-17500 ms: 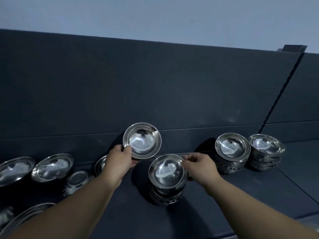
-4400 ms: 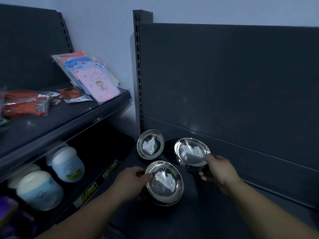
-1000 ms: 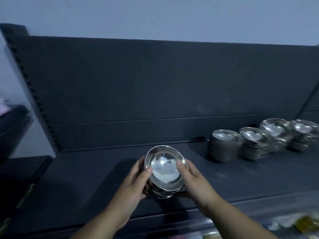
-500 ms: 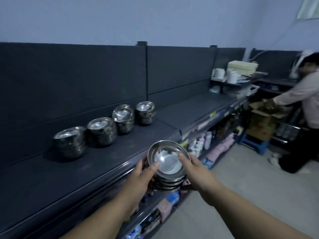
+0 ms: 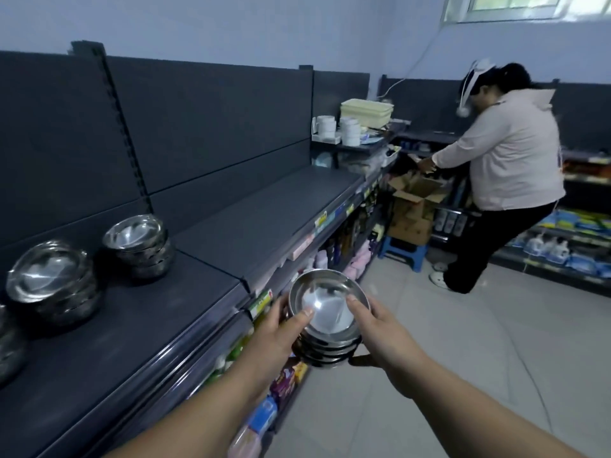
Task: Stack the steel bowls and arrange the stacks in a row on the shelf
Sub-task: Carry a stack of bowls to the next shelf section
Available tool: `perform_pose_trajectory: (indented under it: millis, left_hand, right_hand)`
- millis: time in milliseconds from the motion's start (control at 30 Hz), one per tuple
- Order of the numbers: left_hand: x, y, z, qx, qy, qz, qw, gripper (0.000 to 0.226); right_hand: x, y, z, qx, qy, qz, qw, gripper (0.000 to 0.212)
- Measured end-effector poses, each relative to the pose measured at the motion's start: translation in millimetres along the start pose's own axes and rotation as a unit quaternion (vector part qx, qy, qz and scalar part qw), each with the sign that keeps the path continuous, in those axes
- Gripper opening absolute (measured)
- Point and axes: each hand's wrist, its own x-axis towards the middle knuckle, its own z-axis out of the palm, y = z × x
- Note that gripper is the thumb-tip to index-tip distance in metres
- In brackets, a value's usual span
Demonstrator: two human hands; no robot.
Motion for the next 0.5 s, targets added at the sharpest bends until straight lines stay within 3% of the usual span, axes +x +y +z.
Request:
perform_pose_trajectory:
  millis: [100, 500]
  left_hand:
    - [55.9, 15.1, -11.7, -0.009, -0.007, 0.003, 1.000, 0.047]
    - [266.6, 45.5, -27.5, -0.026, -0.015, 0.003, 1.000, 0.059]
  right_hand:
    - [56.0, -13.7, 5.6, 0.002, 0.004, 0.007, 1.000, 0.030]
    - [258.1, -65.6, -14.5, 0.005, -0.004, 0.011, 1.000, 0.034]
